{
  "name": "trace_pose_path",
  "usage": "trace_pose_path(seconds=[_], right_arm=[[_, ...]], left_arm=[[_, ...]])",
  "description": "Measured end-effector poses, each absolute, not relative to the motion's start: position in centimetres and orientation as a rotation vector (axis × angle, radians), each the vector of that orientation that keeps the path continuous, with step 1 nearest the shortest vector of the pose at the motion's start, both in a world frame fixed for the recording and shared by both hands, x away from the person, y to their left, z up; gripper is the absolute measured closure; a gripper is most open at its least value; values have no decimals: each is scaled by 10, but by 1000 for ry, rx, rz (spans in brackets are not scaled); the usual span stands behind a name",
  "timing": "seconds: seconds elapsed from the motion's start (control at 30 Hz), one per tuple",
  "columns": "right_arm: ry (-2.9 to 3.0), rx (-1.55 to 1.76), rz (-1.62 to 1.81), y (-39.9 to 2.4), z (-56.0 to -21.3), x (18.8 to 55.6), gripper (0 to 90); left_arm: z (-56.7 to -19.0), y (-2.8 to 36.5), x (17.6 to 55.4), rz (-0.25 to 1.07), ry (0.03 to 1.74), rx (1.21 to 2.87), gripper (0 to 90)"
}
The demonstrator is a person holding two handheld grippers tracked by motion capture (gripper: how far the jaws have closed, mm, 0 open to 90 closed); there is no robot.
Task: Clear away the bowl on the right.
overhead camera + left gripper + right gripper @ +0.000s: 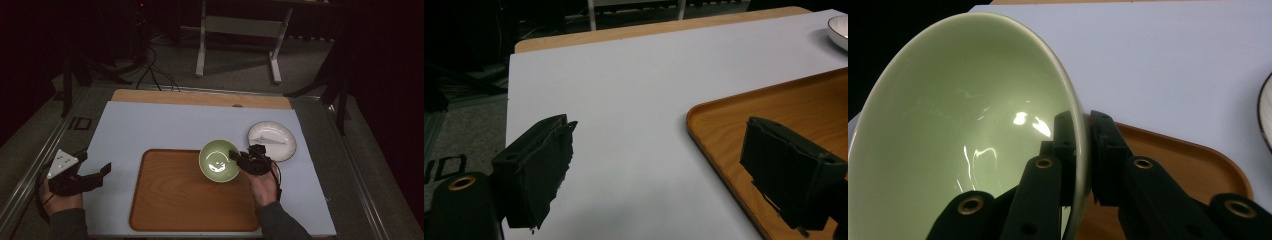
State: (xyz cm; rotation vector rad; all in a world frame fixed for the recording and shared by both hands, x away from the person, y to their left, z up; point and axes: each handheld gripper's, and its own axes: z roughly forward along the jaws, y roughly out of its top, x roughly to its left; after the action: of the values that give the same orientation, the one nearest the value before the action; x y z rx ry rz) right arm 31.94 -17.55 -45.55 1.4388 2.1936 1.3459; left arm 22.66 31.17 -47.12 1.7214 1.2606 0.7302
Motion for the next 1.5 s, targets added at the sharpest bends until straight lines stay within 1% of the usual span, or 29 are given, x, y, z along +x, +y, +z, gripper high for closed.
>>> trace_pose_path(seconds=[1.5], right_arm=[[2296, 1353, 1322, -143, -466, 309, 829]], left_arm=[[-471, 312, 227, 730, 1259, 1726, 130]])
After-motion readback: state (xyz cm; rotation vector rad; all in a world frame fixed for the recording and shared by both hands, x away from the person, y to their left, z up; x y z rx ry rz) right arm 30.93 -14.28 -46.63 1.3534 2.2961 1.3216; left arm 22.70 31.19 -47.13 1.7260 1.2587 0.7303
